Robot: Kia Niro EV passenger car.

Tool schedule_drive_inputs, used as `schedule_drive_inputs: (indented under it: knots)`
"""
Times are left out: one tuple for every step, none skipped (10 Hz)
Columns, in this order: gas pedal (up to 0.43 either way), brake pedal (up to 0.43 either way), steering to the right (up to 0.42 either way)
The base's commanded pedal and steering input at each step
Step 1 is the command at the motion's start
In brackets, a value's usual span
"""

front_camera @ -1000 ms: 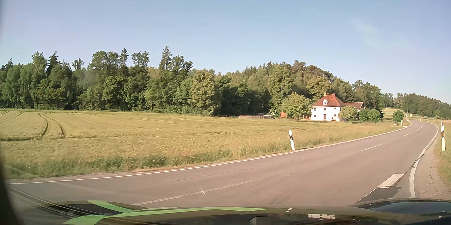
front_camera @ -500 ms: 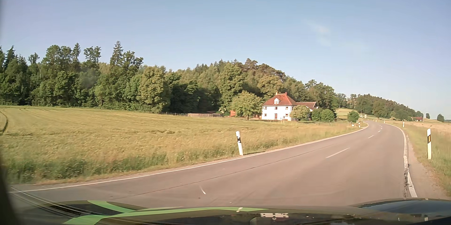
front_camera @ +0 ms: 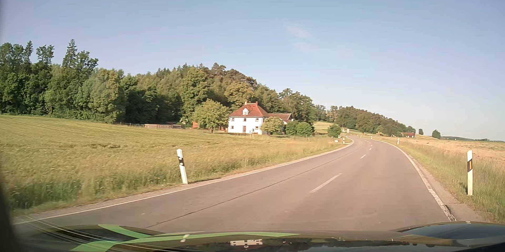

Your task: Follow the waypoints while adhering to traffic rules and regulations

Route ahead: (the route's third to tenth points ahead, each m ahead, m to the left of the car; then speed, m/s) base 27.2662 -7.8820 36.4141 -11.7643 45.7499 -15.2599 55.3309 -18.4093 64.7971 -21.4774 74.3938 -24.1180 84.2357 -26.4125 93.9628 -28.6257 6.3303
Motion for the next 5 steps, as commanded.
schedule_drive_inputs:
  knots:
    - [0.390, 0.000, 0.271]
    - [0.390, 0.000, 0.251]
    - [0.390, 0.000, 0.234]
    - [0.390, 0.000, 0.216]
    - [0.409, 0.000, 0.199]
